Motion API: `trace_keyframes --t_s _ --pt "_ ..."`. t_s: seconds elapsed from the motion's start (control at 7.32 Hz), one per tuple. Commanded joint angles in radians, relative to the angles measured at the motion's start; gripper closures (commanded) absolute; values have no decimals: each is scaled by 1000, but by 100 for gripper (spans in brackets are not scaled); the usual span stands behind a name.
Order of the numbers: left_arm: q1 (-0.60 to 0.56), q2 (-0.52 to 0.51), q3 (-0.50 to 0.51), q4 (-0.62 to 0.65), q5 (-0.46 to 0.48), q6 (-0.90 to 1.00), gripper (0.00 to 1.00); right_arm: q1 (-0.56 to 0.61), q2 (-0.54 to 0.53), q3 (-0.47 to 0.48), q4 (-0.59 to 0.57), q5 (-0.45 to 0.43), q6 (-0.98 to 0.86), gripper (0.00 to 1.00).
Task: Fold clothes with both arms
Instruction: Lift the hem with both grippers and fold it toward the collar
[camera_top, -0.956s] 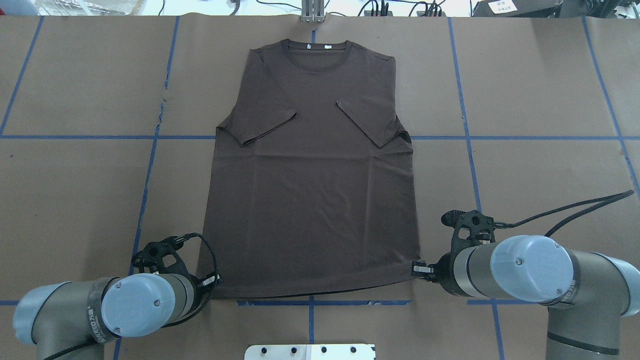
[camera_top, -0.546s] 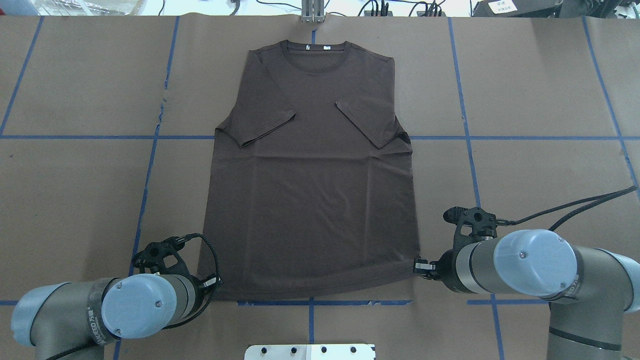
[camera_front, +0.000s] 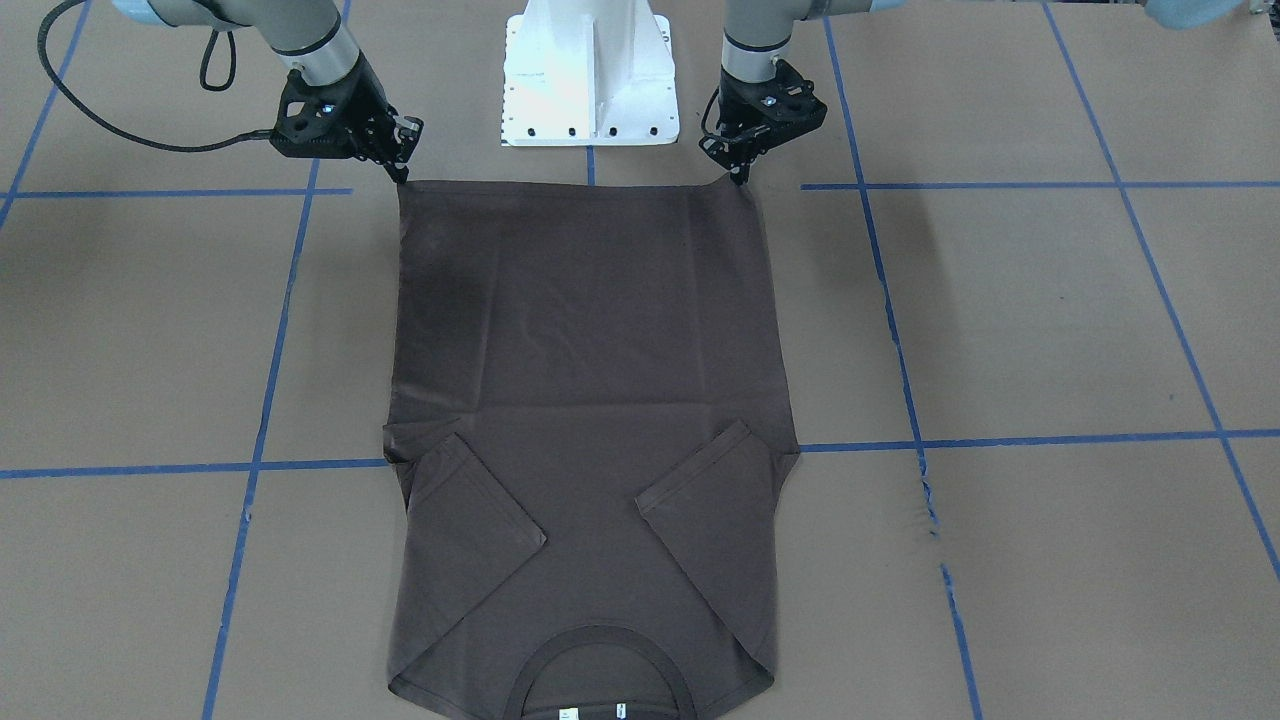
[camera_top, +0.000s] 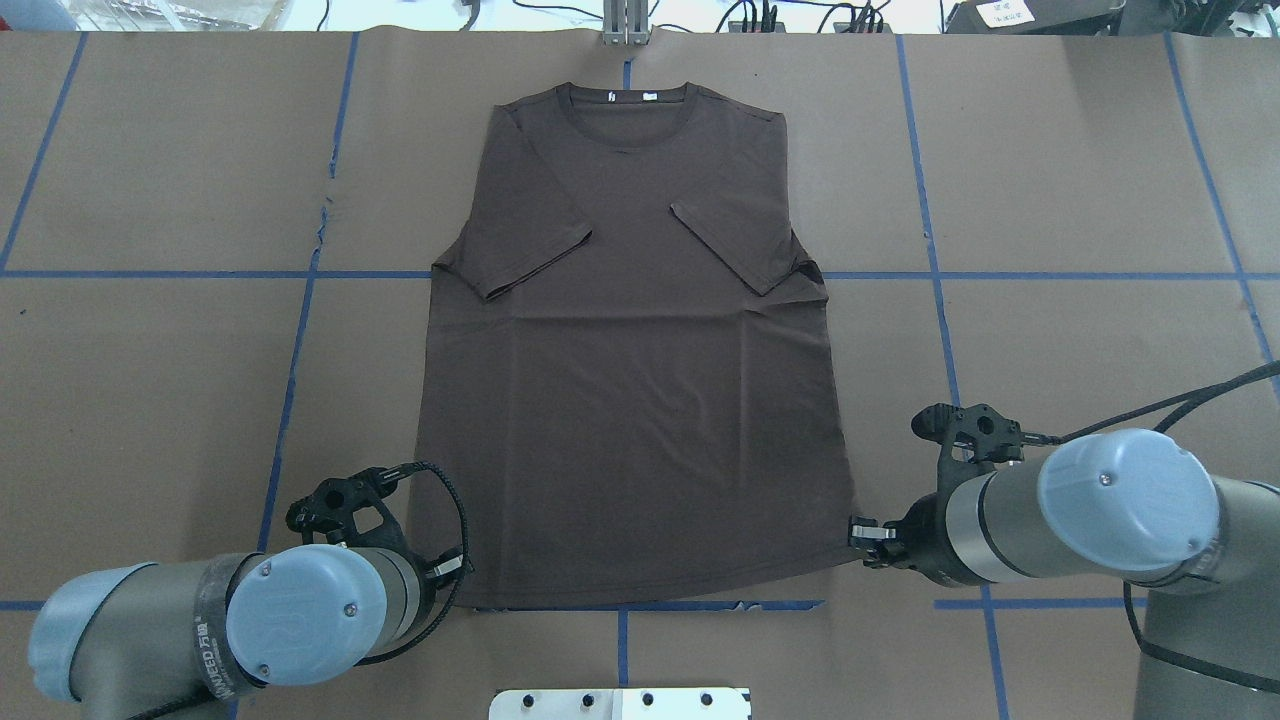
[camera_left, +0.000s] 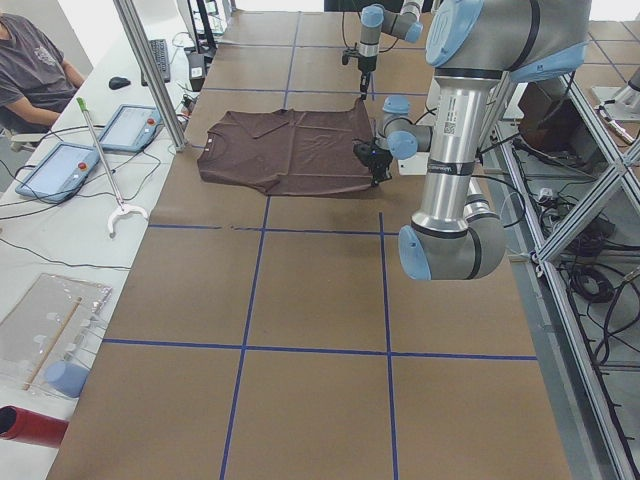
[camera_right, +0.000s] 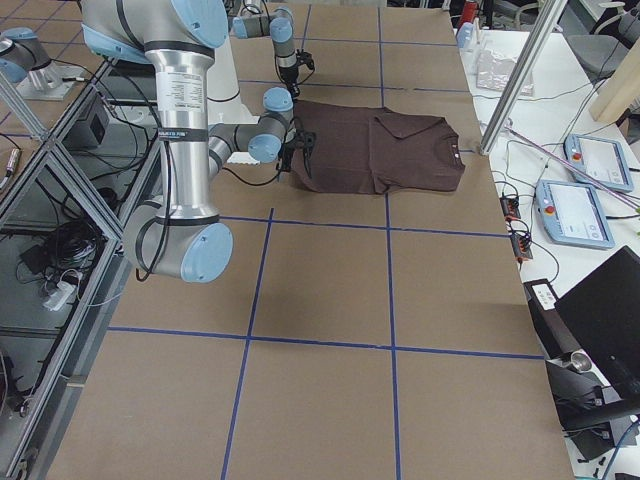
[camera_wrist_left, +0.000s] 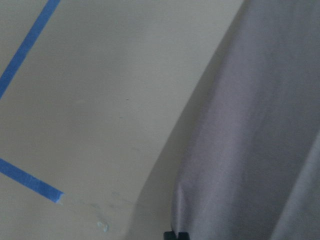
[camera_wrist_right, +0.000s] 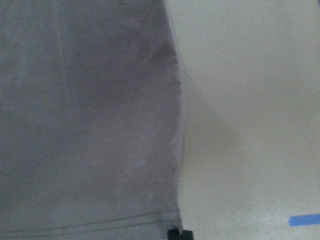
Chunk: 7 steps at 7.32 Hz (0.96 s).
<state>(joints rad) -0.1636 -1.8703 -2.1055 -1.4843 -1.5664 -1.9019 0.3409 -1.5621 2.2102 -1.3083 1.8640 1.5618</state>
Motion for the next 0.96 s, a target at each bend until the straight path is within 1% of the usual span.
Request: trace_keyframes --t_s 0.0,0.14,0.27,0.41,0.55,0.68,0.82 --pt "4 -15 -86 58 -7 113 100 1 -100 110 0 59 0 100" --pt "7 -16 -132 106 -21 144 100 3 -128 143 0 129 0 100" --pt "68 -13 -210 165 -33 165 100 3 -136 164 0 192 0 100" --pt "123 -10 -273 224 -34 167 100 0 -148 175 0 233 0 100" --pt "162 -12 -316 242 -35 167 100 0 -145 178 0 262 0 100" --pt "162 -19 -315 242 -37 167 100 22 -136 171 0 259 -6 100" --pt "139 -27 -318 242 -38 185 100 62 -116 151 1 259 -53 100"
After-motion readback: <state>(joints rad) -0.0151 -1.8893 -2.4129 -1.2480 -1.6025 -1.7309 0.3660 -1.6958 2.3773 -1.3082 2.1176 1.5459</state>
